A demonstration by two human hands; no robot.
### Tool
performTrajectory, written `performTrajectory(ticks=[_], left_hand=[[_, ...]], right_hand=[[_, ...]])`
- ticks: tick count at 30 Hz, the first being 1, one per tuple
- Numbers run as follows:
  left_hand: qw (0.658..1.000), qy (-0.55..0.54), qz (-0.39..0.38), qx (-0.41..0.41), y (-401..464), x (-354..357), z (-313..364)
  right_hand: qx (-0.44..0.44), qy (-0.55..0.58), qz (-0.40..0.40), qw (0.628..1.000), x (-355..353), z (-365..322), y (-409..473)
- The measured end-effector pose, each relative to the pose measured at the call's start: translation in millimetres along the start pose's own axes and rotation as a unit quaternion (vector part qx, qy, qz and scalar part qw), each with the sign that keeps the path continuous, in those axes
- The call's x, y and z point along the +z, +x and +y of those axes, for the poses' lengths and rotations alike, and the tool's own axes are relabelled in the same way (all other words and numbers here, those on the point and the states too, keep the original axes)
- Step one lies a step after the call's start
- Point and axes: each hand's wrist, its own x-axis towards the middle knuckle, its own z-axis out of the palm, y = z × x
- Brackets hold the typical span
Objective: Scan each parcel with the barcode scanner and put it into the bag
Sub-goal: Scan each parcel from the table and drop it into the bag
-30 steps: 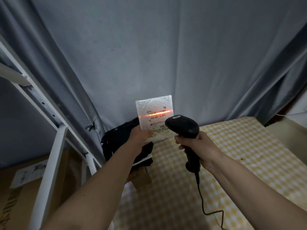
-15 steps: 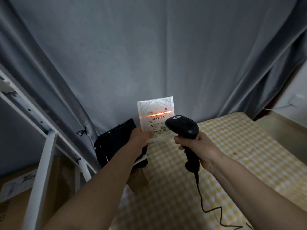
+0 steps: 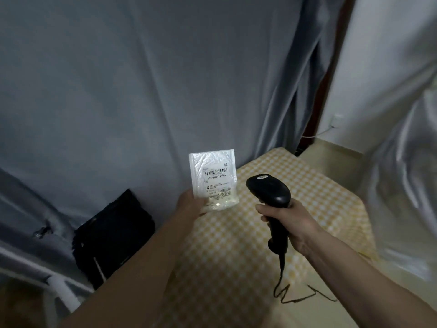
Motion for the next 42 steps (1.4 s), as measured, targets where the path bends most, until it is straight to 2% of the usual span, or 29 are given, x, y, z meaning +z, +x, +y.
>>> performTrajectory(ticks=[3, 6, 9, 18, 27, 33, 42], left_hand=[[0.99, 0.12, 0.007, 0.071, -7, 55, 4], [0.963, 0.227, -0.032, 0.14, -23, 121, 1], [0.937, 0.285, -0.078, 0.186, -53, 192, -5], [0.91, 0.319, -0.174, 0.2, -146, 365, -20], [0.882, 0.353, -0.22, 0.223, -188, 465, -17], [0.865, 0.365, -0.24, 0.246, -189, 533, -3], [0.853, 0.369, -0.249, 0.272, -142, 644, 47]], right_hand=[[0.002, 0.03, 0.042, 0.999, -56, -2, -18], [0.004, 0.044, 0.102, 0.994, -120, 0, -41], [-0.001, 0.065, 0.173, 0.983, -188, 3, -66], [-0.002, 0.095, 0.297, 0.95, -359, 19, -142], [-0.014, 0.156, 0.342, 0.927, -447, 22, -174], [-0.033, 0.191, 0.349, 0.917, -495, 13, -163], [-0.051, 0.213, 0.345, 0.913, -577, -38, -87]])
